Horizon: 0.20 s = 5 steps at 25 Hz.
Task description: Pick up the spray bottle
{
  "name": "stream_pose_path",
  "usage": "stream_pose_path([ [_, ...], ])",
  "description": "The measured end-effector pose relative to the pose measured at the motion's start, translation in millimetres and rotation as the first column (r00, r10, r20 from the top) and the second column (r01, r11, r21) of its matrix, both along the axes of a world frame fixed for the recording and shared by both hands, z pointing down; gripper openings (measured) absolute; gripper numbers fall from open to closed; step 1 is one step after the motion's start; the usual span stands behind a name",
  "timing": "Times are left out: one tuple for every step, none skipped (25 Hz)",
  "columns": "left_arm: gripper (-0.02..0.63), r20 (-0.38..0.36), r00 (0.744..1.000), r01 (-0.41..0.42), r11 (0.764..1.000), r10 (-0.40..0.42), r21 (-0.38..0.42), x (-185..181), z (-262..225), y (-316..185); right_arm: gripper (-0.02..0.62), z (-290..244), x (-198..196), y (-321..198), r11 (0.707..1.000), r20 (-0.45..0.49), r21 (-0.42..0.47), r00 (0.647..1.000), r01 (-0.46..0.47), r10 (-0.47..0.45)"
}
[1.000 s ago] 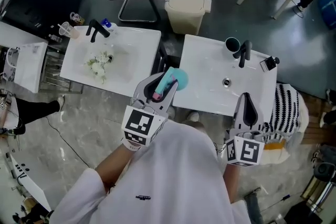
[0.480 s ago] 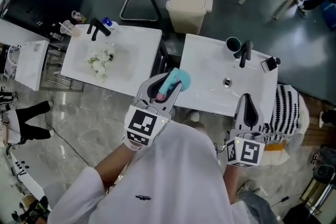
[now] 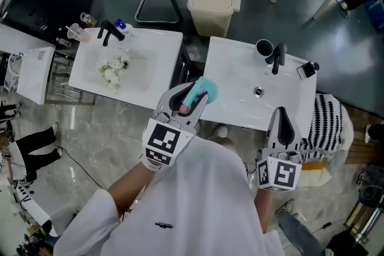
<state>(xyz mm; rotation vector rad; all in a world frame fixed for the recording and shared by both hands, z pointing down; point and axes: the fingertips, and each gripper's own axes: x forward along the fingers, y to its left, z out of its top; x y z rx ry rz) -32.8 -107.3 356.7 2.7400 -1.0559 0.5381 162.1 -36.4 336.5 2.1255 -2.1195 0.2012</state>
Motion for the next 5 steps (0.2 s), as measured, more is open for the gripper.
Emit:
stream_pose_path([
  [0.137, 0.0, 1.0, -0.001, 1.0, 0.001, -0.002, 0.9, 0.6, 0.4, 0.008, 0.0, 0.5, 0.7, 1.0, 0.001, 0.0, 1.0, -0.001, 0.001],
  [0.137, 0.001, 1.0, -0.003, 1.0, 0.003, -0.002, 1.8, 1.0, 0.8, 0.008, -0.1, 1.0, 1.1, 1.0, 0.001, 0.002, 1.0, -0.001, 0.001],
  [0.137, 0.003, 1.0, -0.005, 1.0, 0.005, -0.003, 2.7, 1.1, 1.0, 0.008, -0.5, 1.4, 1.3, 1.0, 0.002, 0.004, 1.0, -0.001, 0.001],
  [0.137, 0.004, 1.0, -0.006, 1.0, 0.006, -0.002, 3.6, 1.1, 1.1, 0.008, -0.9, 1.8, 1.4, 1.0, 0.002, 0.006, 1.0, -0.001, 0.001],
  [0.137, 0.005, 1.0, -0.008, 1.0, 0.008, -0.001, 4.5, 1.0, 1.1, 0.008, -1.3, 2.2, 1.4, 1.0, 0.003, 0.009, 1.0, -0.001, 0.001],
])
